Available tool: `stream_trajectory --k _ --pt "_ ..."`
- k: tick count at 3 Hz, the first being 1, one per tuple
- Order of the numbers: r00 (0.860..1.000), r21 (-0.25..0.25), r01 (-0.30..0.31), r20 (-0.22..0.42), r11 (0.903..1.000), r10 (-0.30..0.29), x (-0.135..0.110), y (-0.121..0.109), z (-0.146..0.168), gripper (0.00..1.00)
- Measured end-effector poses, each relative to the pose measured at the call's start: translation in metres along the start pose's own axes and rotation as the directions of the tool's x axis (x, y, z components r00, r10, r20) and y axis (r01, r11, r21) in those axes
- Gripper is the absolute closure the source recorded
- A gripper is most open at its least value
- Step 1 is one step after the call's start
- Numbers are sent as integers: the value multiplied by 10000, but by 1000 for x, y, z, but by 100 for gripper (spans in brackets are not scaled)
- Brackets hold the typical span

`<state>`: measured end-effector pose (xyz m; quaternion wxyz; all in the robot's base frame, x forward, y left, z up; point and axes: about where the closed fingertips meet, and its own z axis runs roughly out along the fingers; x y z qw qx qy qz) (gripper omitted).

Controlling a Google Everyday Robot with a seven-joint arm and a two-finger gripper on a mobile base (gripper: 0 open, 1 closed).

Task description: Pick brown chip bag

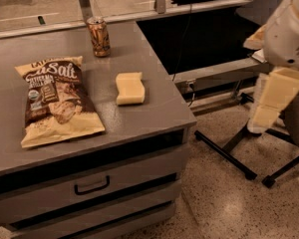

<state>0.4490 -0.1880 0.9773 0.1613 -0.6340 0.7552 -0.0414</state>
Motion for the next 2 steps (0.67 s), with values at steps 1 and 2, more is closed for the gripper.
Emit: stream_trajectory --k 1,2 --pt "9865 99 1630 135 9866 -1632 -59 -9 16 0" --pt "9326 451 3552 521 9337 -3572 -139 -13 30 0"
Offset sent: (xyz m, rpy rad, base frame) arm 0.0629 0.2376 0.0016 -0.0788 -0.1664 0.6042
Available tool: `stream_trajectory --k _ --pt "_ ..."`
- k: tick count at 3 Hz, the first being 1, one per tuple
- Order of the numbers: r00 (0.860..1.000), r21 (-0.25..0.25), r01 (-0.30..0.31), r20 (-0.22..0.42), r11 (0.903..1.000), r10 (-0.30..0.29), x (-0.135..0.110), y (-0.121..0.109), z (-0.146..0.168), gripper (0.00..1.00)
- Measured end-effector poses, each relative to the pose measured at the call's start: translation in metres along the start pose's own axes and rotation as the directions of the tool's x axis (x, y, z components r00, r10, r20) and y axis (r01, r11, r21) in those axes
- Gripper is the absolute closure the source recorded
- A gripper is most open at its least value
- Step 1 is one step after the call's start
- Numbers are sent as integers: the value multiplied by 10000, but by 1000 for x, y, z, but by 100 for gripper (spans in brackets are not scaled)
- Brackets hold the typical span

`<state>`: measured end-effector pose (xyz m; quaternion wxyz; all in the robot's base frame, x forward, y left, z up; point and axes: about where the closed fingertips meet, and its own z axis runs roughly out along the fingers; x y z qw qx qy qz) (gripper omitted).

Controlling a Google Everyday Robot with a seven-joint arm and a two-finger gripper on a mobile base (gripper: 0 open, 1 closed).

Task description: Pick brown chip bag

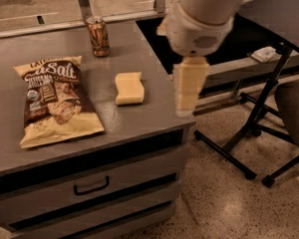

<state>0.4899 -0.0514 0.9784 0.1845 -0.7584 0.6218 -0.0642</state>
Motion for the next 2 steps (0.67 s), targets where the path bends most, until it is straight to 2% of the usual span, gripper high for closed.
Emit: stream_trajectory --k 1,2 --pt "9660 582 2453 693 9677 -2491 -83 -19 12 0" --pt "8369 1267 5240 1070 8422 -5368 -164 -22 26 0"
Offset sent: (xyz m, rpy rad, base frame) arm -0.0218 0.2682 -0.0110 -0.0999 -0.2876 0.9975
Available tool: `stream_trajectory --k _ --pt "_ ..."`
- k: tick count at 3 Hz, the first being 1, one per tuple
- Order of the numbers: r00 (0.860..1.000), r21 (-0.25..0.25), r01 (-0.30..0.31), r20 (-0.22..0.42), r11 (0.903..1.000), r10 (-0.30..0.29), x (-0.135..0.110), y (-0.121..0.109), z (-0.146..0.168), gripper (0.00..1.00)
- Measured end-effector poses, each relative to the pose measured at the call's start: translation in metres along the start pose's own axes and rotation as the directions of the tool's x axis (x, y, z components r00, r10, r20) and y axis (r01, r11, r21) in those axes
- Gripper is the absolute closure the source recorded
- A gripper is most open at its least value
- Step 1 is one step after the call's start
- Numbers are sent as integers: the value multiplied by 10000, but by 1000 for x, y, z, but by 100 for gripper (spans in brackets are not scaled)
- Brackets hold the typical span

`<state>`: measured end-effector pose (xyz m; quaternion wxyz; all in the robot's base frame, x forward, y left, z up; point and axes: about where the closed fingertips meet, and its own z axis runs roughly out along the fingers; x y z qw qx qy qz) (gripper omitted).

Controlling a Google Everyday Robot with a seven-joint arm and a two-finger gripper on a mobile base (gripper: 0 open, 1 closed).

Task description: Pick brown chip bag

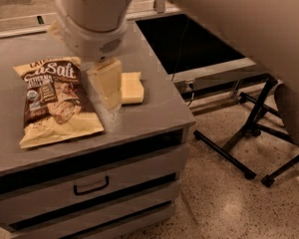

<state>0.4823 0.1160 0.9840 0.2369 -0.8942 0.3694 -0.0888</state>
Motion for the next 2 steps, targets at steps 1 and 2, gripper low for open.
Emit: stream_trajectory --k 1,2 --pt "9913 200 1311 81 9912 -1313 -18 -10 -2 0" --pt "9913 202 1311 81 9912 -1313 -18 -10 -3 0"
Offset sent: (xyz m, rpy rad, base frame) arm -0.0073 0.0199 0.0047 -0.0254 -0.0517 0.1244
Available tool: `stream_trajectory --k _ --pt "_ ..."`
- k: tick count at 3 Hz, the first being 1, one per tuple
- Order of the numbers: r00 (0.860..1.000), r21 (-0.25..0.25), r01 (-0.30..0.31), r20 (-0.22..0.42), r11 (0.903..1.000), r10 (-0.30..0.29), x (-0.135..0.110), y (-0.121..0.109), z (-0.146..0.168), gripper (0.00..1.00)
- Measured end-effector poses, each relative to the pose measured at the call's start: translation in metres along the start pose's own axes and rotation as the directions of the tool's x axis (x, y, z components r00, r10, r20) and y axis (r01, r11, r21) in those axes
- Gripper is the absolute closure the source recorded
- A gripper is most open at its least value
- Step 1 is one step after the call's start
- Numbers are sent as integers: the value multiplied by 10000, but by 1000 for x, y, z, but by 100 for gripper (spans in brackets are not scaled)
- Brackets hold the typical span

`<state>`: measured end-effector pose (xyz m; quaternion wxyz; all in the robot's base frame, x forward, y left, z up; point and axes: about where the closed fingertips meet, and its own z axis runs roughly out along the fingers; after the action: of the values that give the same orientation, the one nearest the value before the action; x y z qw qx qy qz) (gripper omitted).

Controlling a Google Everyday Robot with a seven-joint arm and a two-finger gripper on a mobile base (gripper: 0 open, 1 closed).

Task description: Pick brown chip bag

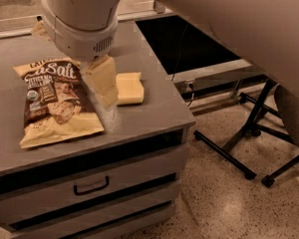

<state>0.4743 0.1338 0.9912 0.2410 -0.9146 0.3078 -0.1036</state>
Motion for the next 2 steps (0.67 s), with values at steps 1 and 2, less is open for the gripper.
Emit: stream_trajectory --k 1,2 --pt "9959 -69 892 -108 9960 -893 -9 -3 0 0" --pt "9586 -734 2848 173 9558 -2843 -13 -17 20 0"
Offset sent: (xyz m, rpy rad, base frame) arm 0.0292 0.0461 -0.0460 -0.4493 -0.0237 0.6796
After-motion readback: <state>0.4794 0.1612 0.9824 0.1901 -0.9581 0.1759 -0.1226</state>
